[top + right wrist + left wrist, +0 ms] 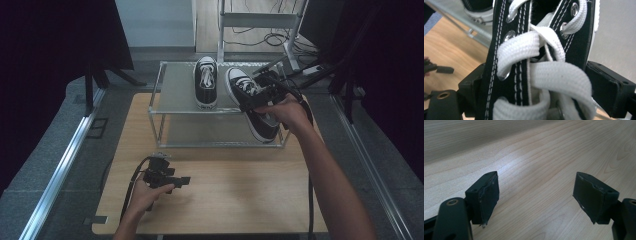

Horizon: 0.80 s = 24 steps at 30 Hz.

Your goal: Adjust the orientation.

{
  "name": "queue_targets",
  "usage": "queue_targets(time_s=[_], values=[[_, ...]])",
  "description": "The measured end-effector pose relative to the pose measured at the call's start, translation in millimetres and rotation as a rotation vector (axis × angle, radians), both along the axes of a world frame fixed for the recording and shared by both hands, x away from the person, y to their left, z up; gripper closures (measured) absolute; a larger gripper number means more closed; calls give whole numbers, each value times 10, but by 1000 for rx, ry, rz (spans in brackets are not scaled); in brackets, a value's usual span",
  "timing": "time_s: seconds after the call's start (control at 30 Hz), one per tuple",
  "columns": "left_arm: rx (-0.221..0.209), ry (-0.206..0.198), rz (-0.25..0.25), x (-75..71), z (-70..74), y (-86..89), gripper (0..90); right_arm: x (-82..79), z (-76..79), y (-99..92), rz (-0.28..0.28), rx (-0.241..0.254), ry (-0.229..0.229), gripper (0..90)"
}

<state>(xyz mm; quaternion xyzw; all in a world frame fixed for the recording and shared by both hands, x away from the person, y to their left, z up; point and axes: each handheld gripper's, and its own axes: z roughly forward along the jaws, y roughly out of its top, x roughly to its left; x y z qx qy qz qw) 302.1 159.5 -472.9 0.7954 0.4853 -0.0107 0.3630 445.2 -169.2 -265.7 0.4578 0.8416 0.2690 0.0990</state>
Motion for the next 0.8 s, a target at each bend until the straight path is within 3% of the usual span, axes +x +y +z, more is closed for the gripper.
queue_targets(time_s=[0.3, 0.8], values=[[-9, 0, -1, -10, -3, 3, 214, 293, 26, 136, -58, -27, 23, 122], [-20, -6, 3, -18, 11, 60, 214, 644, 48, 380, -141, -57, 54, 123]])
